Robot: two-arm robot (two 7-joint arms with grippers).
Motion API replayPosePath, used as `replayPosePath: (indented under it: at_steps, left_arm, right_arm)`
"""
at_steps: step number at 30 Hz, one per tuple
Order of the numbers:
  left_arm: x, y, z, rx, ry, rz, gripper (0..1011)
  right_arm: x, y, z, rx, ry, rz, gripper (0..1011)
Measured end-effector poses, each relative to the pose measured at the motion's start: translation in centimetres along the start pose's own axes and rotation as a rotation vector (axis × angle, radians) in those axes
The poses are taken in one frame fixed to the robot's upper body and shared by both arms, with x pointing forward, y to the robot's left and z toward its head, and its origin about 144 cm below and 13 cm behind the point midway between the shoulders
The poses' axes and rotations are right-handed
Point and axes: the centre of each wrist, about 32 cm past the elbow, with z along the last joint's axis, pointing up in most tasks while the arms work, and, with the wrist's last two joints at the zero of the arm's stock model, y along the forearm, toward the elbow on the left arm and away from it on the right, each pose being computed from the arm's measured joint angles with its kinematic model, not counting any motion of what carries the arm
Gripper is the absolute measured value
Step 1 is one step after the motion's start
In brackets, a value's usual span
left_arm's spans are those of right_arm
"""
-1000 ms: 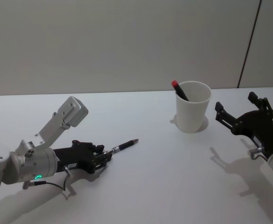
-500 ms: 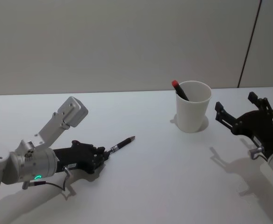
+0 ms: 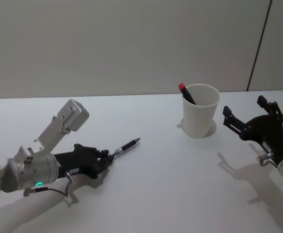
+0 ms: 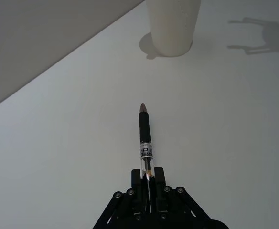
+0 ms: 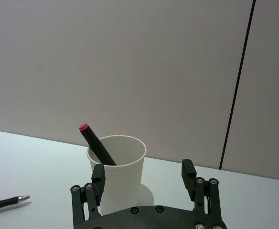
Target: Place the pen into the pen holder.
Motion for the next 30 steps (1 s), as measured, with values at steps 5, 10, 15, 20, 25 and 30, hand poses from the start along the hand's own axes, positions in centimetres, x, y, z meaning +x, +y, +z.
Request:
replayPosePath:
  at_steps: [5, 10, 15, 20, 25, 30]
  left_arm:
    - [-0.2, 0.3, 0.0, -0.058, -0.009, 0.016, 160]
    - [-0.4, 0.6, 0.0, -0.133, -0.018, 0.04, 160]
    - [-0.7, 0.8, 0.2, -0.214, -0.029, 0.068, 160]
    - [-0.9, 0.8, 0.4, -0.28, -0.036, 0.093, 160]
    - [-1.3, 0.5, 0.7, -0.347, -0.044, 0.119, 160]
    - [-1.7, 0.3, 1.0, -0.394, -0.051, 0.132, 160]
  right_arm:
    - [0.0, 0.0, 0.0, 0.0, 0.0, 0.0, 1002]
    - [0.0, 0.0, 0.0, 0.0, 0.0, 0.0, 1001]
    - [0.0, 0.0, 0.0, 0.0, 0.0, 0.0, 1002]
    - [0.0, 0.0, 0.0, 0.0, 0.0, 0.0, 1002]
    - [0.0, 0.0, 0.0, 0.0, 0.0, 0.0, 1002]
    - [0.0, 0.0, 0.0, 0.0, 0.0, 0.0, 1001]
